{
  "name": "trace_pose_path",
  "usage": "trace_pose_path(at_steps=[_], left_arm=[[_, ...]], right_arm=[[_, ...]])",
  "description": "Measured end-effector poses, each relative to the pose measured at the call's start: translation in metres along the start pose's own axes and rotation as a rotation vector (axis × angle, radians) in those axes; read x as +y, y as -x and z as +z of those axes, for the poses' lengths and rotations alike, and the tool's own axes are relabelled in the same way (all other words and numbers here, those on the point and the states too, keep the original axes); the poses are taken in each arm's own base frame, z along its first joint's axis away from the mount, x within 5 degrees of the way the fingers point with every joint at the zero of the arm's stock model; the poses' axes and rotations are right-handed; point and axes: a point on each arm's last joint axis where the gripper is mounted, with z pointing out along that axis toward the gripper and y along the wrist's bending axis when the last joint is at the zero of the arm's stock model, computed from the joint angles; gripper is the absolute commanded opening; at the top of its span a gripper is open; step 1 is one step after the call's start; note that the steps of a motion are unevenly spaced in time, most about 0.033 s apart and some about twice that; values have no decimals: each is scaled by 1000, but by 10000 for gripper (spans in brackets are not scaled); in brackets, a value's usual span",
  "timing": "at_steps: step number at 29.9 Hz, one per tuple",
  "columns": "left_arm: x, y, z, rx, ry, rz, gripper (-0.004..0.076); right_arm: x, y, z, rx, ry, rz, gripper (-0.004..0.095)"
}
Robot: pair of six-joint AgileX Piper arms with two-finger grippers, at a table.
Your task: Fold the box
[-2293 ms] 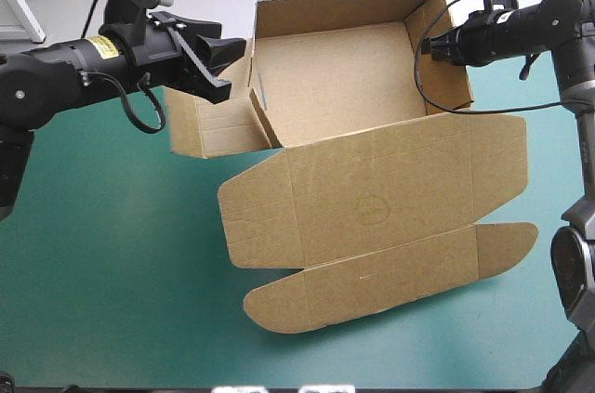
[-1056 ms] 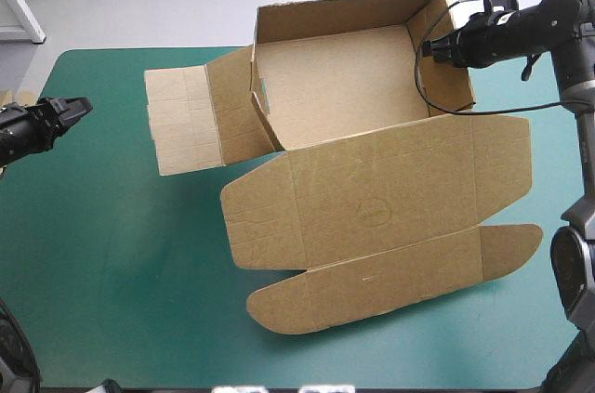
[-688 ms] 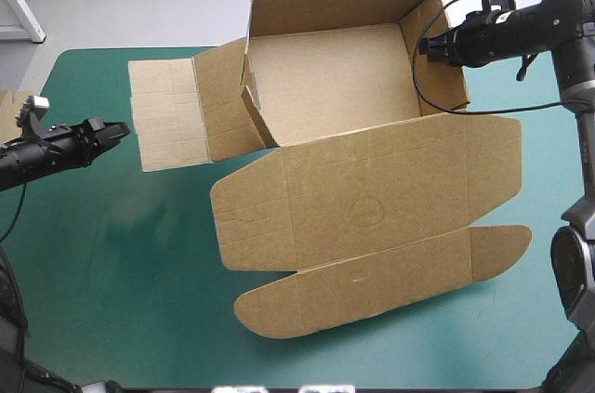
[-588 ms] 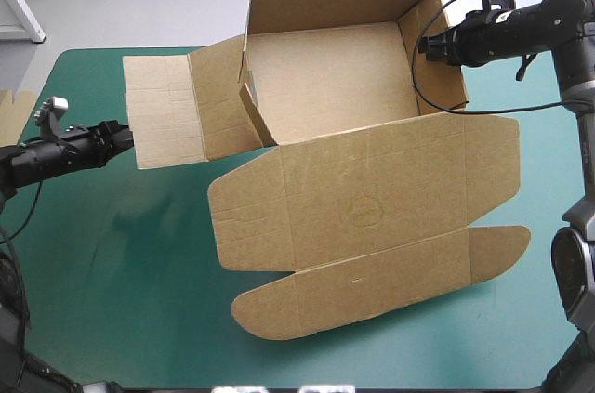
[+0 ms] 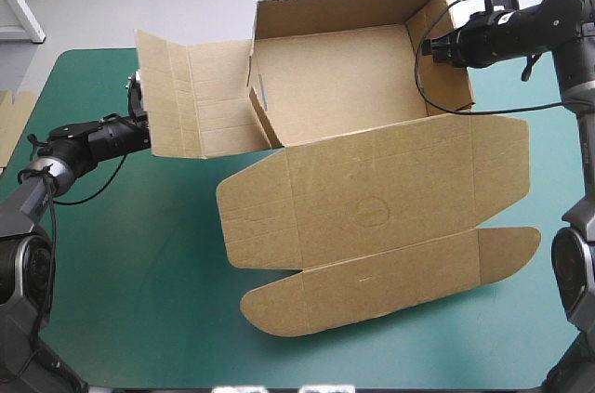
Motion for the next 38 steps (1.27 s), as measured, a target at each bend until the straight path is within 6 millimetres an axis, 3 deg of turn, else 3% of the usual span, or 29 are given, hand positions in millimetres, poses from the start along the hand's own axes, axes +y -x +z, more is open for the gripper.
trace_pose_path(at_steps=[18, 28, 38], left_arm=[[-76, 28, 28, 20, -245, 72, 314], [-103, 43, 28, 12, -296, 85, 355], [-139, 42, 29, 84, -293, 195, 381]], right_arm=[[-2, 2, 0, -20, -24, 7, -17], [-3, 2, 0, -21, -30, 10, -17], [-3, 2, 0, -26, -32, 23, -17]])
